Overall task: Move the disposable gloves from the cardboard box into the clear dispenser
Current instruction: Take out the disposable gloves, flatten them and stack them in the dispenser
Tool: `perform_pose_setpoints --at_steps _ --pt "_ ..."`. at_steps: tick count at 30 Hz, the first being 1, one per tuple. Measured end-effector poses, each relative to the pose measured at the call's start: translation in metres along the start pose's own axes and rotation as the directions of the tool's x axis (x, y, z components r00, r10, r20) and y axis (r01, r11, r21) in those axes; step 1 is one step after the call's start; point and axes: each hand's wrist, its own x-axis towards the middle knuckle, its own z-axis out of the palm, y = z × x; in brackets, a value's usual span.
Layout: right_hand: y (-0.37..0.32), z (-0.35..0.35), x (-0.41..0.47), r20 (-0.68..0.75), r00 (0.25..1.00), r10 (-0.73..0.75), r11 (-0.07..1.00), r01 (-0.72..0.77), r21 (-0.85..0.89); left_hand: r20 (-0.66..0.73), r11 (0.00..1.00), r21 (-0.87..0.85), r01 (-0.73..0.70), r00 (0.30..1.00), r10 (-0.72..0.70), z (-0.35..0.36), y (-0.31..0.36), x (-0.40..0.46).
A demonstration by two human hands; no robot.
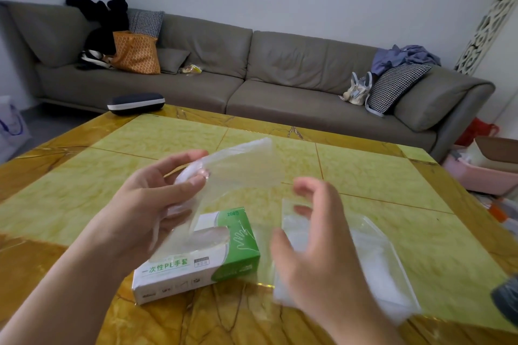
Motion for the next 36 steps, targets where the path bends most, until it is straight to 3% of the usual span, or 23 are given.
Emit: perform_pose_setpoints --at_steps 4,8,12,14,16,22,24,26,29,33,36 --pt "0.012 -0.025 0.019 0.138 0.985 0.099 0.960 -0.131 0.249 0.259 0.997 0.070 -0.026 0.966 0.007 0.016 -0.005 -0.006" --pt "0.017 -0.038 0.019 0.020 0.989 0.145 0.849 -0.134 0.511 0.312 0.984 0.164 -0.069 0.950 0.014 0.035 -0.010 -0.009" --pt "0.021 -0.052 0.018 0.058 0.961 0.269 0.706 -0.238 0.667 0.188 0.989 -0.142 -0.045 0.980 0.072 0.031 -0.011 -0.006" --pt "0.026 -0.055 0.019 0.078 0.952 0.295 0.687 -0.268 0.676 0.151 0.957 -0.282 -0.069 0.982 0.115 0.027 -0.012 -0.005" --pt "0.028 -0.056 0.018 0.086 0.946 0.313 0.673 -0.284 0.683 0.078 0.952 -0.299 -0.060 0.993 0.087 0.029 -0.014 -0.003" --pt "0.029 -0.054 0.014 0.058 0.924 0.378 0.688 -0.322 0.651 0.112 0.939 -0.257 0.230 0.972 -0.207 0.050 -0.014 -0.010" --pt "0.030 -0.057 0.013 0.048 0.914 0.402 0.704 -0.342 0.622 0.142 0.963 -0.181 0.199 0.974 -0.174 0.054 -0.010 -0.011" --pt "0.035 -0.060 0.012 0.086 0.909 0.408 0.713 -0.376 0.592 0.156 0.995 0.016 0.102 0.982 -0.103 0.057 -0.012 -0.010" --pt "0.035 -0.066 0.012 0.204 0.919 0.338 0.728 -0.393 0.562 0.010 0.961 0.275 0.031 0.999 -0.035 0.064 -0.020 -0.006" --pt "0.038 -0.069 0.013 0.146 0.940 0.307 0.787 -0.338 0.516 -0.050 0.965 0.261 0.023 0.999 -0.010 0.072 -0.024 -0.008" --pt "0.042 -0.067 0.013 0.092 0.940 0.330 0.738 -0.318 0.595 -0.130 0.981 0.194 0.015 0.991 0.011 0.070 -0.029 -0.004"
